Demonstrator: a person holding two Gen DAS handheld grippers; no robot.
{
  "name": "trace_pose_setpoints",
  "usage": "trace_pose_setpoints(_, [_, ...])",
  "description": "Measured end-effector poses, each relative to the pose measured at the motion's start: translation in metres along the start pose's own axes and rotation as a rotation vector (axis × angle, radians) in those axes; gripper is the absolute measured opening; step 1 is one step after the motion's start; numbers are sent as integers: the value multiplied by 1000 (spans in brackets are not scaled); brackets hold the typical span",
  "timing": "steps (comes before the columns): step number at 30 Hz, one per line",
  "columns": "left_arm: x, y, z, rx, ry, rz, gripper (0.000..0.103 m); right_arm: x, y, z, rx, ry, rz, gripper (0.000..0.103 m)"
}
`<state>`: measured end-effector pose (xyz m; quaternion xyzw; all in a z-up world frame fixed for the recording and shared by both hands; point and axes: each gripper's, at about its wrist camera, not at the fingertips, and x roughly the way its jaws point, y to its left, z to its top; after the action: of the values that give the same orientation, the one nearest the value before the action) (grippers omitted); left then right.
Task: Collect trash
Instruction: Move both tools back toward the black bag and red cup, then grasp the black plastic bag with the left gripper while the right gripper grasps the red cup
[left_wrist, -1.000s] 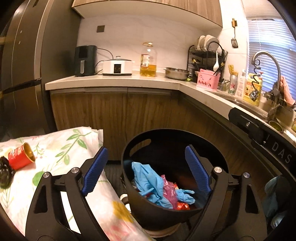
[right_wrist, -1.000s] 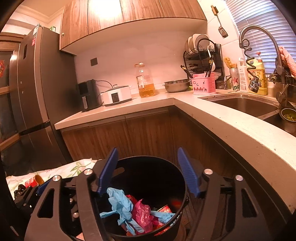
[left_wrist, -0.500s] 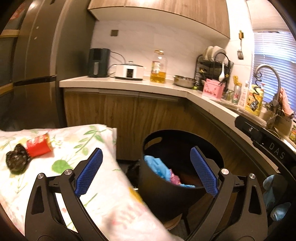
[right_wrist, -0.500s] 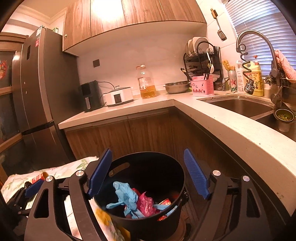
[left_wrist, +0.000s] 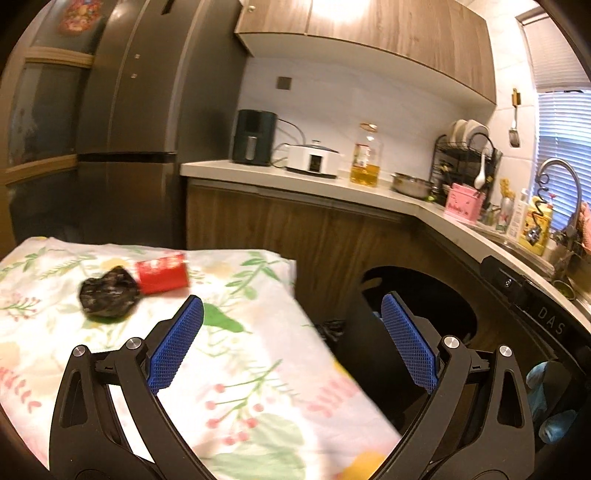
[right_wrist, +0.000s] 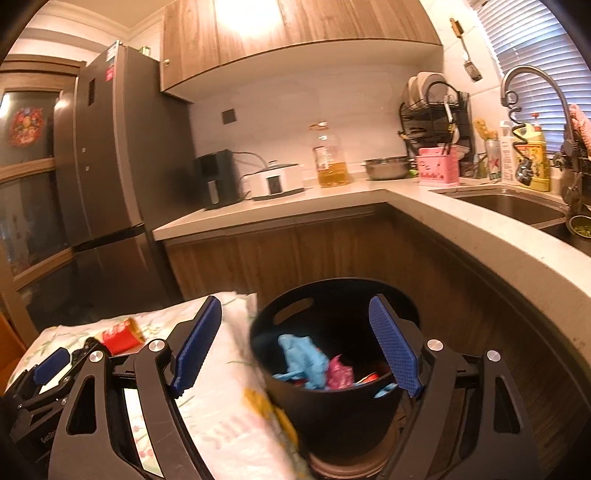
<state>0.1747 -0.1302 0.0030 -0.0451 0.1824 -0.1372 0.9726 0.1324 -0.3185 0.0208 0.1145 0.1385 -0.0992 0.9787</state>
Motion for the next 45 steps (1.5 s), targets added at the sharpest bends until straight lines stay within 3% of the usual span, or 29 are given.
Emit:
trace_pose_setpoints(10, [-15,77,-13,-58,4,189,95,14,48,-16,-35,46,117,80])
trace_pose_setpoints(20, [1,147,-14,-97,15,323,95,48,105,-33,-91,91,223,80])
trace_pose_setpoints(33, [55,193,-6,-106,42,355,95,133,185,-51,-163,167,333,80])
trace_pose_setpoints(45, [94,211,-2,-117,84,329,95,209,224,-63,-149,264,440,76])
